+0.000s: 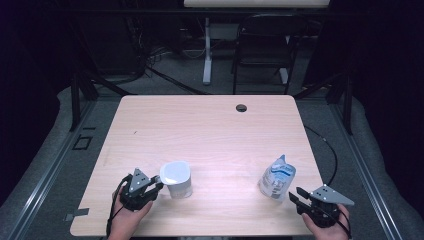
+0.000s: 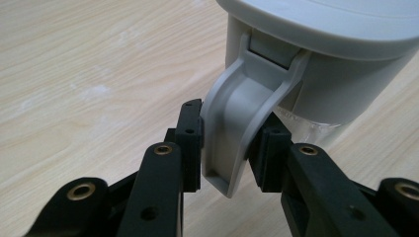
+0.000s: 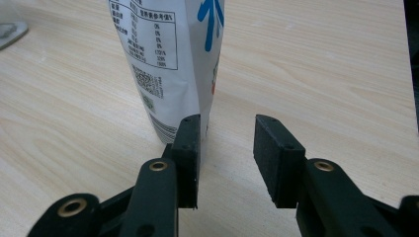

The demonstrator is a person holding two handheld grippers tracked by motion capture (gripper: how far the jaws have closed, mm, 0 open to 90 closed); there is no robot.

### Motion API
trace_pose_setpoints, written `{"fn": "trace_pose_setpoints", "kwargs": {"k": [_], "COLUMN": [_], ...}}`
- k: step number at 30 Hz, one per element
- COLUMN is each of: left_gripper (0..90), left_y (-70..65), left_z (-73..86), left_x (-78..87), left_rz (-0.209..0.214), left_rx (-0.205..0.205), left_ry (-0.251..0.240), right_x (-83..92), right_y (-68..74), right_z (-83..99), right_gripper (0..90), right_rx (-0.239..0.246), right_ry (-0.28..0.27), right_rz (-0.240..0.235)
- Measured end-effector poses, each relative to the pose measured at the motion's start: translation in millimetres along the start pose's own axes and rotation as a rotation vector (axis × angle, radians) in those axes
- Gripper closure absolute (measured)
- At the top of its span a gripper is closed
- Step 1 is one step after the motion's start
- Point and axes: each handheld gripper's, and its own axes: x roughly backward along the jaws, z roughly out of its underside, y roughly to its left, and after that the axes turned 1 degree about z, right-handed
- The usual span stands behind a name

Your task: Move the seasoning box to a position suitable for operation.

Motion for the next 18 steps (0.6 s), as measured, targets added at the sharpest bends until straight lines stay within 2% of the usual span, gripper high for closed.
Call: {"fn": "trace_pose_setpoints", "kwargs": {"k": [13,18], "left_gripper": [70.1,70.1], "left_y": [-21.8,-30.3], "left_z": [-6.6,-8.6], "left_x": [-3.6,-5.3], "left_rz": [0.068,0.089], "left_rx": [-0.072,-0.081], "left_ry": [-0.003,-0.009], "right_x": [-1.0,-1.0], "right_y": [2.6,3.1], "right_z": [-0.2,-0.4], "right_gripper": [63.3,63.3], "right_rx": [0.009,0.011], "right_ry": [-0.002,0.0], "right_rz": [-0.012,-0.011]}}
